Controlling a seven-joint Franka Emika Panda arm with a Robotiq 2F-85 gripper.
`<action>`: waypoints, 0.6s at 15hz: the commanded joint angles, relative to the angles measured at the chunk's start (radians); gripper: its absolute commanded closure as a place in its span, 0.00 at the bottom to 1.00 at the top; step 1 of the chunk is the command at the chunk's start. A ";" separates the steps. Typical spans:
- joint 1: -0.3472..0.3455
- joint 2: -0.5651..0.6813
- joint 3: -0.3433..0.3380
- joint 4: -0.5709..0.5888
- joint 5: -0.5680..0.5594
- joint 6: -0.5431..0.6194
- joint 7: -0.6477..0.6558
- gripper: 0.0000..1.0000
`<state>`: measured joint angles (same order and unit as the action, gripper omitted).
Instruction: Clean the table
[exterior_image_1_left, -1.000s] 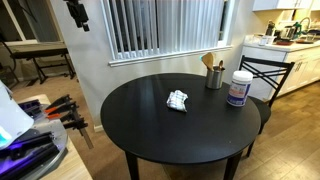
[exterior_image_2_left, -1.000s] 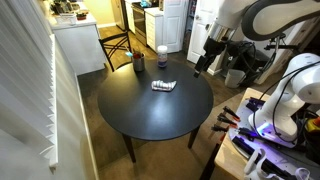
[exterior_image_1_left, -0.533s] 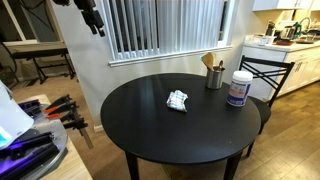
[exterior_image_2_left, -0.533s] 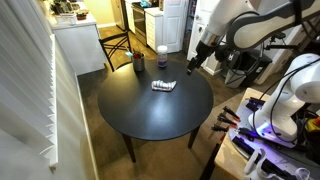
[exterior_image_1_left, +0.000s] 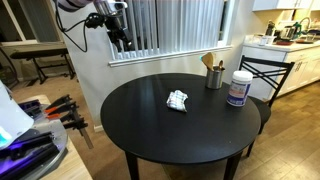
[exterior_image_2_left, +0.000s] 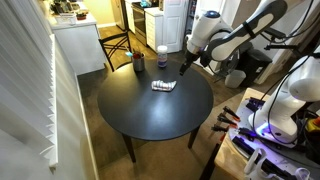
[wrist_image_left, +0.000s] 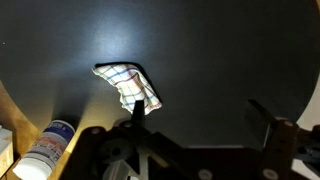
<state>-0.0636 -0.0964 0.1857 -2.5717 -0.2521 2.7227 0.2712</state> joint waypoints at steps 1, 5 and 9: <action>0.021 0.160 -0.039 0.140 -0.170 0.010 0.067 0.00; 0.038 0.267 -0.036 0.274 -0.285 -0.014 0.079 0.00; 0.053 0.314 -0.030 0.339 -0.292 -0.016 0.048 0.00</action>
<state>-0.0225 0.1900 0.1515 -2.2740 -0.5314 2.7207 0.3193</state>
